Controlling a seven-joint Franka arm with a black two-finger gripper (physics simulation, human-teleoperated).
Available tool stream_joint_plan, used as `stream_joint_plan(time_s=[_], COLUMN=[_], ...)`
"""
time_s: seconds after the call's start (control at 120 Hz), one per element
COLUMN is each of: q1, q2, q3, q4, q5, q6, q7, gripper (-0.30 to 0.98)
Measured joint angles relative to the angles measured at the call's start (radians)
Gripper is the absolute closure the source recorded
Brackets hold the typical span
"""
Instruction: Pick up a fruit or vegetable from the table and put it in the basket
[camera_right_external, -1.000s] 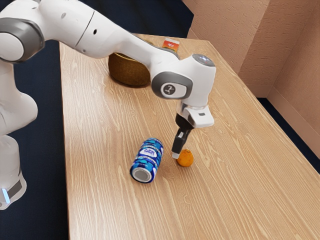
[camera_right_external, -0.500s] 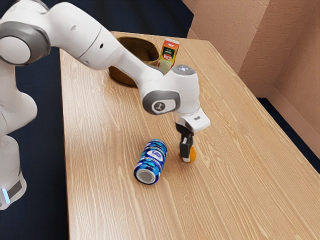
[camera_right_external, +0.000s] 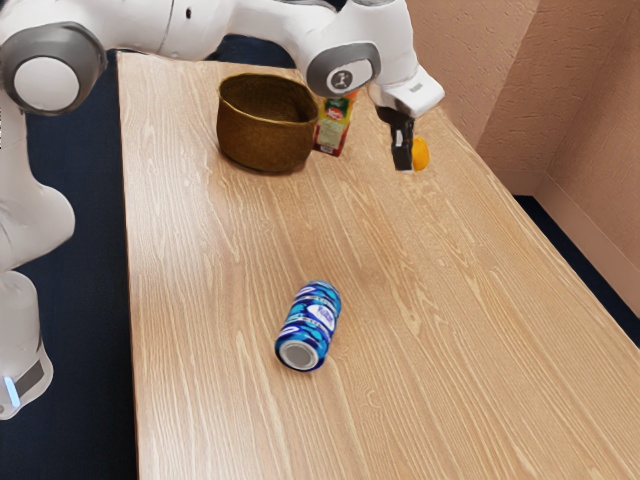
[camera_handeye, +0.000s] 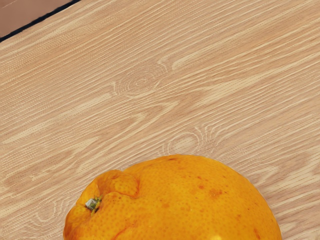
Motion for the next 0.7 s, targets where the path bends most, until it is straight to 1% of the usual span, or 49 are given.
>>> stream_joint_plan(time_s=[0.05, 0.092, 0.133, 0.183, 0.225, 0.325, 0.4, 0.45, 0.542, 0.583, 0.633, 0.7], q1=[0.008, 0.012, 0.017, 0.062, 0.121, 0.275, 0.333, 0.311, 0.201, 0.167, 0.159, 0.187], q2=[-0.010, -0.011, -0.011, -0.009, -0.007, -0.004, 0.009, 0.017, 0.024, 0.025, 0.026, 0.026], q3=[0.086, 0.167, 0.252, 0.321, 0.354, 0.379, 0.382, 0.382, 0.381, 0.381, 0.381, 0.380], q4=[0.084, 0.176, 0.224, 0.248, 0.256, 0.249, 0.204, 0.183, 0.168, 0.148, 0.120, 0.105], q5=[0.030, 0.048, 0.060, 0.068, 0.072, 0.076, 0.076, 0.076, 0.072, 0.067, 0.060, 0.056], q6=[-0.086, -0.172, -0.243, -0.310, -0.349, -0.389, -0.356, -0.321, -0.269, -0.252, -0.228, -0.202], q7=[0.007, 0.013, 0.020, 0.026, 0.031, 0.041, 0.047, 0.051, 0.057, 0.059, 0.062, 0.066], gripper=[0.37, 0.35, 0.34, 0.34, 0.35, 0.35, 0.35, 0.35, 0.35, 0.34, 0.35, 0.35])
